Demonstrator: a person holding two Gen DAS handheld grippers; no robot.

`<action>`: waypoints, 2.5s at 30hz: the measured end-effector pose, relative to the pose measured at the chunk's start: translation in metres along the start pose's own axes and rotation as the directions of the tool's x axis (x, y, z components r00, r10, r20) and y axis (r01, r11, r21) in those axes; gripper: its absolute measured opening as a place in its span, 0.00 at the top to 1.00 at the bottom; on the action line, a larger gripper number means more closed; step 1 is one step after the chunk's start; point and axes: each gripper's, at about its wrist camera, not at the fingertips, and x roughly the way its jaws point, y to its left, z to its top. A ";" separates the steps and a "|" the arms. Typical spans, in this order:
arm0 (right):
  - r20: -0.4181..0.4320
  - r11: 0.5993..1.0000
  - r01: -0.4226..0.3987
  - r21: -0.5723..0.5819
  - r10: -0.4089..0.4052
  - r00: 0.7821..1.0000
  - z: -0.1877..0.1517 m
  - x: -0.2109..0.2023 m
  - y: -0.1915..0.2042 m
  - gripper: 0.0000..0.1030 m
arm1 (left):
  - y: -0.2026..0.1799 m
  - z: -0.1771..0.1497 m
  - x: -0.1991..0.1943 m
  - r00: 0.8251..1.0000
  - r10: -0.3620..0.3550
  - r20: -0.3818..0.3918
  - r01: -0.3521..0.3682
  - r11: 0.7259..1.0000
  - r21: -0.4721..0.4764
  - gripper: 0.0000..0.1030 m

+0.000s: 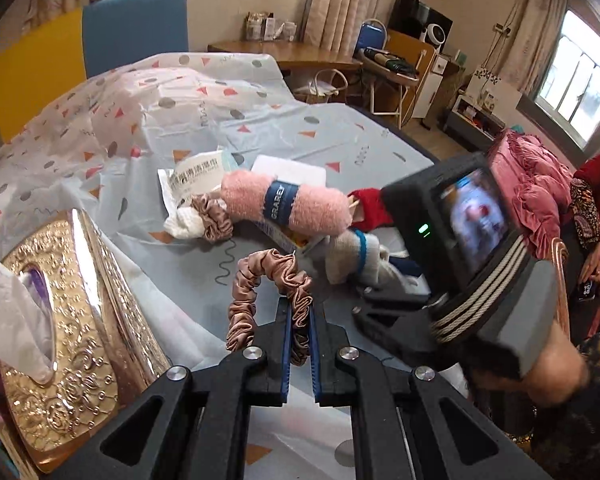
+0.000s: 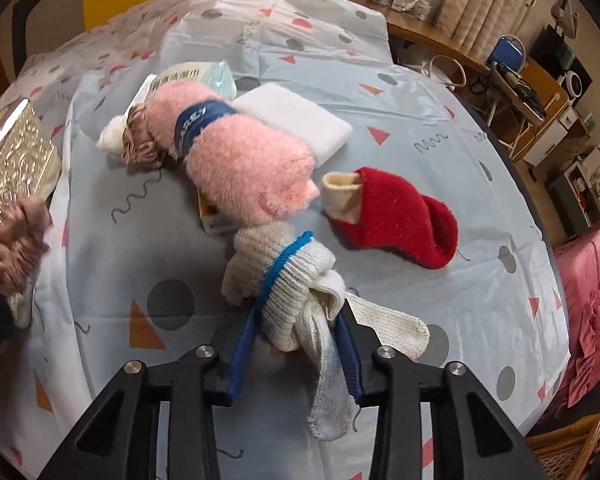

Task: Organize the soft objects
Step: 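Carry the pink scrunchie into the gold tray and release it with the left gripper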

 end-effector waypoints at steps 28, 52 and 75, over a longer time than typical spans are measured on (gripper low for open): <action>0.014 0.994 0.002 -0.106 -0.001 1.000 -0.003 0.006 0.020 0.67 | 0.187 0.033 -0.116 0.904 0.388 0.178 -0.283 0.857 -0.431 0.92; 0.051 0.981 0.057 -0.184 -0.048 0.998 -0.015 0.000 0.034 0.68 | 0.307 -0.165 -0.180 0.813 0.581 -0.047 -0.432 0.547 -0.718 0.92; 0.055 0.978 0.075 -0.192 -0.066 0.996 -0.016 -0.001 0.038 0.68 | 0.286 -0.243 -0.179 0.745 0.652 -0.142 -0.518 0.431 -0.739 0.31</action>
